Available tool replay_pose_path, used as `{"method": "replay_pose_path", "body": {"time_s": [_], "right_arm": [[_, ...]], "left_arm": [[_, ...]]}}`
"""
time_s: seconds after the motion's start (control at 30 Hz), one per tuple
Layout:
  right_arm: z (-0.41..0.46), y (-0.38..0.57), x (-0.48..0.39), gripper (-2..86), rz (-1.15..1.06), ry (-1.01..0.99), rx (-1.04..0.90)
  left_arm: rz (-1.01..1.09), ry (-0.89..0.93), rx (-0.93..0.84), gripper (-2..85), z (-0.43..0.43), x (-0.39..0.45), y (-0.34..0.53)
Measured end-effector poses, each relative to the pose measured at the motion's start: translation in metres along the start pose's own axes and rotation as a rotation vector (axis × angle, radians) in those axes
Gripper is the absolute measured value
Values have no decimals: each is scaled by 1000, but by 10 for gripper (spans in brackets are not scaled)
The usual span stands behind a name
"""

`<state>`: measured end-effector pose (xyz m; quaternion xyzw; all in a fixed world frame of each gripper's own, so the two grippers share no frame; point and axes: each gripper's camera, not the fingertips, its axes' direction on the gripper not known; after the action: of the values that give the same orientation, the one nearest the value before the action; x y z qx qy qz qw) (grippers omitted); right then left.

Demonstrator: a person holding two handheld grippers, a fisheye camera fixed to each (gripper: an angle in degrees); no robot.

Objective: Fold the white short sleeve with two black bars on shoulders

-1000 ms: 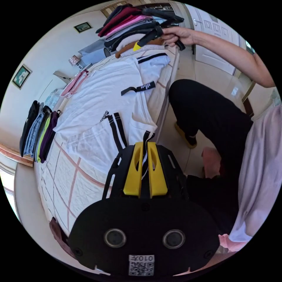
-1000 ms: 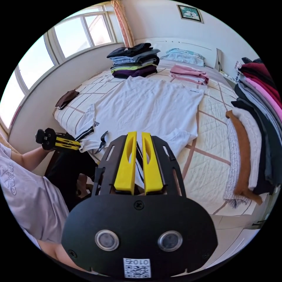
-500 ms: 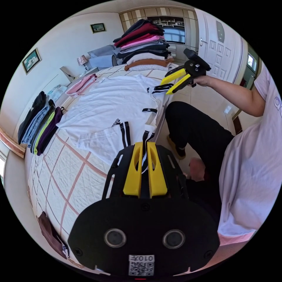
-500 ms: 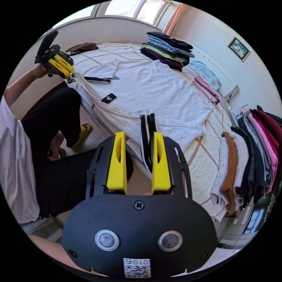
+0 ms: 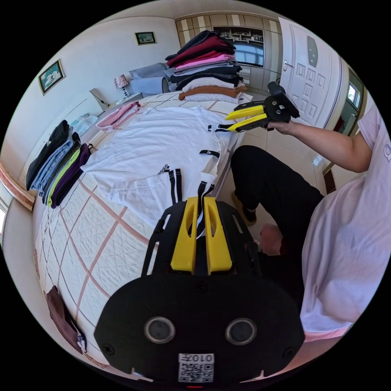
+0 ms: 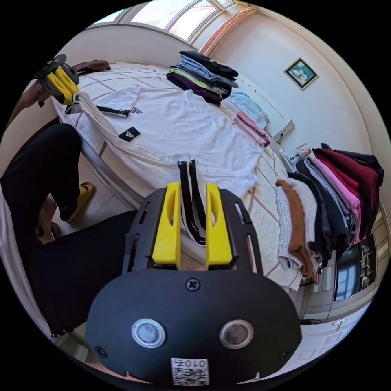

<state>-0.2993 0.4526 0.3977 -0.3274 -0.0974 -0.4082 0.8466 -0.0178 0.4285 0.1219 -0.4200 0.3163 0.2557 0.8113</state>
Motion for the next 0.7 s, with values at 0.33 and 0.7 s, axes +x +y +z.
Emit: {"method": "replay_pose_path", "body": {"time_s": [0.33,0.7], "right_arm": [[19,-24,-12,39,-104,27,-79],[-44,18,61,35,-138,-218,-41]], "left_arm": [[-18,-2,-6,9,-14,1,-48],[160,-67,-135,3,-45,53,-108]]}}
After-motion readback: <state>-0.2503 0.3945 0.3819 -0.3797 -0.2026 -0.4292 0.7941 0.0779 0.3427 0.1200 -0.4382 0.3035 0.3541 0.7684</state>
